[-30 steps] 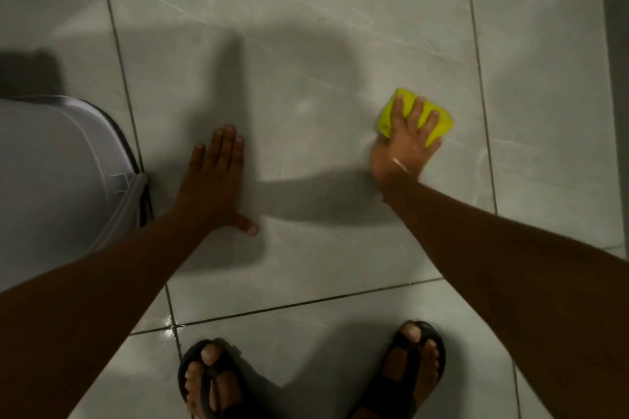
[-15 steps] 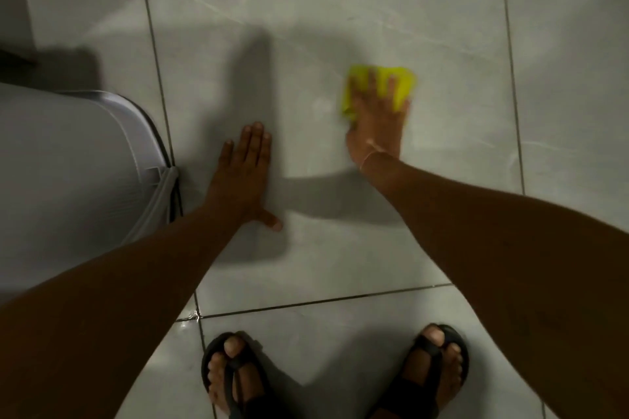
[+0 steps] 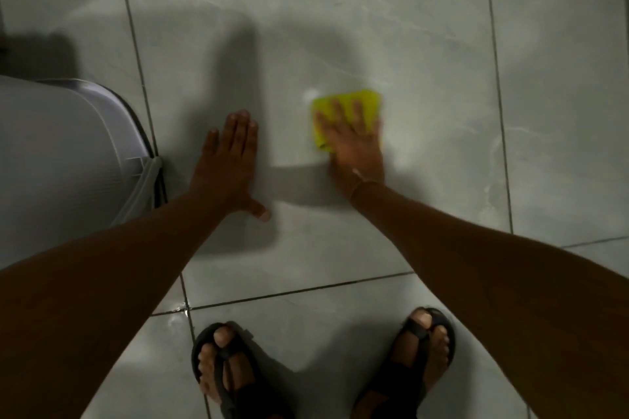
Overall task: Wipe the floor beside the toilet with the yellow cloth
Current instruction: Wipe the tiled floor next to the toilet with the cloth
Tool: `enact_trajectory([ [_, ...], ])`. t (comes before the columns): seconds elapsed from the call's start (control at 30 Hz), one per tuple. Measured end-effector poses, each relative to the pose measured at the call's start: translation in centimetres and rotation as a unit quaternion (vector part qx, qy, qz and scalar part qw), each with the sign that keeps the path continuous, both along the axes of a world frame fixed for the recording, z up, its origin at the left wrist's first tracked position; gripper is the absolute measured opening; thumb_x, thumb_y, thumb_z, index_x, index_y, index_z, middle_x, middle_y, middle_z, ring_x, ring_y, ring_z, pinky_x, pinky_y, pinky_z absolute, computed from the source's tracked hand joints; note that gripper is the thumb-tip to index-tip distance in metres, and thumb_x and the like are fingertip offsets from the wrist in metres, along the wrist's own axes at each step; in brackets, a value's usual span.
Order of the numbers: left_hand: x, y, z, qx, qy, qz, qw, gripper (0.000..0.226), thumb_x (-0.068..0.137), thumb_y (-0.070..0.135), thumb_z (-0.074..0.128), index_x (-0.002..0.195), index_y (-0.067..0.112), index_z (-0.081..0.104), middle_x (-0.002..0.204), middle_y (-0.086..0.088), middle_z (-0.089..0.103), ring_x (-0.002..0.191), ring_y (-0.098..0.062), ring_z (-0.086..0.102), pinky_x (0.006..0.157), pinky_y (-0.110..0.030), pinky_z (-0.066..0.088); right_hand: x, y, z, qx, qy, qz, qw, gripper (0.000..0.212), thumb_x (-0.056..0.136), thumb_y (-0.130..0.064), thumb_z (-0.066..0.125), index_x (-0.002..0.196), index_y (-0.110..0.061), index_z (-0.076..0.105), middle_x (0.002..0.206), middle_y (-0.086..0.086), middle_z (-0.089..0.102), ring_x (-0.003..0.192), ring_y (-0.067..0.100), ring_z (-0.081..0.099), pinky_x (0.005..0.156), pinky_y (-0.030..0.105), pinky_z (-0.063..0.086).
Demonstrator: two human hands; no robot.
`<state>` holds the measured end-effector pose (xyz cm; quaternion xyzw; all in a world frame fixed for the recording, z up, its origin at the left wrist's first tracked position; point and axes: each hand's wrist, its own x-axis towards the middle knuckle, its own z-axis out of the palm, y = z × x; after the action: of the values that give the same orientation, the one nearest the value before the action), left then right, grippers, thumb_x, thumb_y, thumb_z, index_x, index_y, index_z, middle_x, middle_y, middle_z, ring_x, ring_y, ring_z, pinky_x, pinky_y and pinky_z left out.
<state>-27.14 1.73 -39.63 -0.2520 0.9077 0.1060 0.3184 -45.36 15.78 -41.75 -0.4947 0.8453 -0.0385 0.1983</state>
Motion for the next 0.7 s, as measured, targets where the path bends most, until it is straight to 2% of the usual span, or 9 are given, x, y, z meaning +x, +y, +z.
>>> enact_trajectory([
  [0.07,-0.2,0.0,0.2,-0.003,0.004,0.002,1.000,0.170,0.031,0.089,0.066,0.151,0.002,-0.016,0.162,-0.020,-0.017,0.150,-0.036,-0.015,0.121,-0.056,0.002,2.9,4.9,0.2,-0.018,0.025,0.191,0.981,0.060,0.091,-0.009,0.042,0.145,-0.031,0.033,0.155,0.003,0.032,0.143,0.040,0.023,0.111,0.066,0.021],
  [0.13,-0.2,0.1,0.2,0.005,-0.003,0.008,1.000,0.170,0.031,0.088,0.068,0.150,0.002,-0.018,0.162,-0.020,-0.019,0.150,-0.035,-0.017,0.121,-0.056,0.001,3.5,12.1,1.4,0.003,0.003,0.277,0.961,0.066,0.083,-0.003,0.038,0.142,-0.033,0.039,0.152,-0.001,0.038,0.141,0.037,0.029,0.111,0.062,0.027],
  [0.23,-0.3,0.0,0.2,0.011,-0.013,0.013,1.000,0.170,0.033,0.088,0.068,0.149,0.004,-0.022,0.160,-0.018,-0.025,0.149,-0.034,-0.021,0.122,-0.055,-0.002,-1.2,16.5,2.3,0.064,-0.016,0.130,0.989,0.074,0.077,0.001,0.040,0.140,-0.037,0.037,0.152,0.004,0.039,0.142,0.037,0.027,0.112,0.059,0.029],
  [0.33,-0.2,0.1,0.0,0.003,-0.010,0.004,1.000,0.170,0.031,0.090,0.066,0.150,0.003,-0.020,0.161,-0.020,-0.021,0.150,-0.035,-0.018,0.121,-0.056,0.000,-4.9,10.8,1.3,0.083,0.011,-0.120,0.989,0.074,0.083,-0.004,0.049,0.147,-0.035,0.026,0.160,0.006,0.019,0.146,0.039,0.009,0.113,0.060,0.018],
  [0.4,-0.1,0.1,-0.2,-0.004,-0.005,0.004,1.000,0.171,0.029,0.092,0.063,0.150,0.003,-0.018,0.162,-0.020,-0.019,0.150,-0.035,-0.016,0.121,-0.056,0.002,-5.1,5.5,0.8,0.059,0.024,-0.176,0.982,0.066,0.092,-0.013,0.045,0.149,-0.034,0.019,0.162,0.003,0.012,0.147,0.037,0.004,0.114,0.060,0.011],
  [0.47,-0.2,0.1,-0.2,-0.004,-0.004,0.003,1.000,0.171,0.028,0.093,0.062,0.150,0.003,-0.017,0.162,-0.020,-0.018,0.150,-0.035,-0.016,0.121,-0.057,0.002,-3.3,2.6,0.1,0.049,0.019,-0.095,0.994,0.055,0.097,-0.018,0.034,0.149,-0.034,0.020,0.161,0.002,0.014,0.147,0.037,0.004,0.116,0.061,0.008],
  [0.53,-0.2,0.1,0.0,-0.003,-0.002,0.003,1.000,0.170,0.029,0.092,0.063,0.151,0.003,-0.016,0.162,-0.020,-0.018,0.150,-0.035,-0.016,0.121,-0.057,0.003,0.7,3.3,-0.5,0.014,0.045,0.092,0.995,0.050,0.097,-0.020,0.032,0.145,-0.034,0.032,0.156,0.002,0.030,0.144,0.039,0.021,0.111,0.067,0.020],
  [0.6,-0.2,0.2,-0.1,-0.002,0.003,0.006,1.000,0.170,0.030,0.090,0.065,0.151,0.003,-0.015,0.162,-0.020,-0.017,0.150,-0.035,-0.015,0.121,-0.056,0.004,4.1,7.6,-0.2,-0.012,0.066,0.243,0.968,0.052,0.092,-0.014,0.035,0.138,-0.036,0.044,0.148,-0.001,0.045,0.136,0.036,0.039,0.104,0.066,0.035],
  [0.7,-0.3,0.2,0.0,0.002,0.002,0.008,1.000,0.170,0.031,0.089,0.067,0.151,0.002,-0.016,0.162,-0.021,-0.019,0.150,-0.035,-0.015,0.121,-0.057,0.005,3.5,15.7,-0.2,-0.022,0.088,0.338,0.937,0.047,0.098,-0.015,0.032,0.138,-0.038,0.045,0.146,-0.006,0.047,0.135,0.030,0.041,0.104,0.059,0.040],
])
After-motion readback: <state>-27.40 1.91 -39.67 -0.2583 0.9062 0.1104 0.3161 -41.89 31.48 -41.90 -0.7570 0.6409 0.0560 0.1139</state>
